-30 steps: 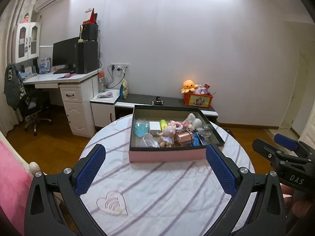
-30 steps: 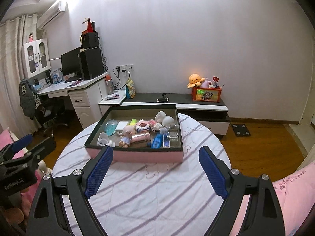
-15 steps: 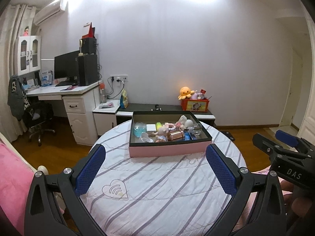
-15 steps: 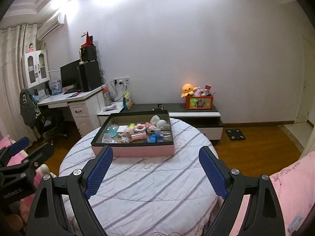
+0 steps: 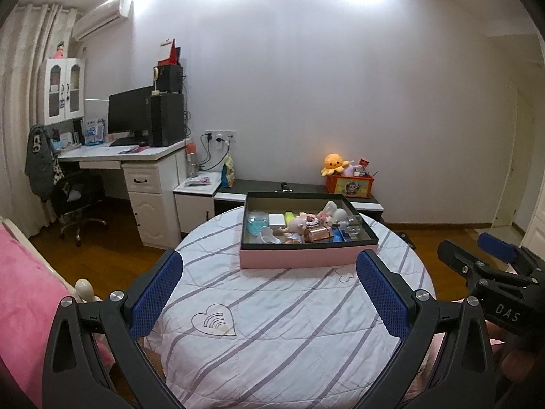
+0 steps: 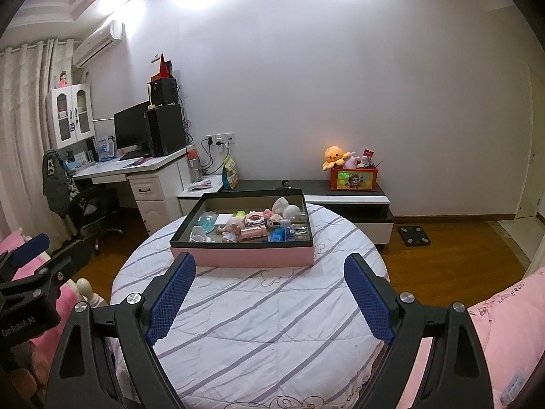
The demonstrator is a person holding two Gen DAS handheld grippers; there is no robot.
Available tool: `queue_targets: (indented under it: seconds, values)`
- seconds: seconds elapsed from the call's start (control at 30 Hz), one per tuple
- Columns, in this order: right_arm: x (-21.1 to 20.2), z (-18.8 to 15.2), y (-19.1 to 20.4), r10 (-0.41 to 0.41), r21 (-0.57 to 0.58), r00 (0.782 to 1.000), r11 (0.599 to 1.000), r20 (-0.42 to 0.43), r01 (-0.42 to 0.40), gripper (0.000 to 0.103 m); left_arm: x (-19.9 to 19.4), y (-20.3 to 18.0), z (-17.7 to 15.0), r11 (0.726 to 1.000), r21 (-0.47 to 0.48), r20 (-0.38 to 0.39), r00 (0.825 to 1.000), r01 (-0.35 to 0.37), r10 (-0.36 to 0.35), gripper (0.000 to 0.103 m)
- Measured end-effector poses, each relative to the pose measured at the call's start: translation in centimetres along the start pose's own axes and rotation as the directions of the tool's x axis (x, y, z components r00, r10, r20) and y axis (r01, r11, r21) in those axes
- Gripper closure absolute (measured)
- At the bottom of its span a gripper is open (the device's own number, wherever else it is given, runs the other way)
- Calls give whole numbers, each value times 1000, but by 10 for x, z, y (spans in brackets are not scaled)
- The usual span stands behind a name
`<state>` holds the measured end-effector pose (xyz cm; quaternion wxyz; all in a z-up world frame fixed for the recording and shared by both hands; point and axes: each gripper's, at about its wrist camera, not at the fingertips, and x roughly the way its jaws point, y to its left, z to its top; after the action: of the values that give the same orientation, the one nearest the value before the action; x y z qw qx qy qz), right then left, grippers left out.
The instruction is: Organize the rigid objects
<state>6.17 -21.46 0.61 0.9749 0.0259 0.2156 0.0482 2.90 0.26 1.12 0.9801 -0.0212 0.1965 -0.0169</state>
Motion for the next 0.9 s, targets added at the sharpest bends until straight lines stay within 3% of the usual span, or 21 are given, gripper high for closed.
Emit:
queue_targets:
  seconds: [0.9]
  values:
    - [-2, 0, 1, 2, -3, 1000, 1000, 5, -2, 13, 2, 0, -2, 1000, -19, -20, 1000, -4, 3, 0]
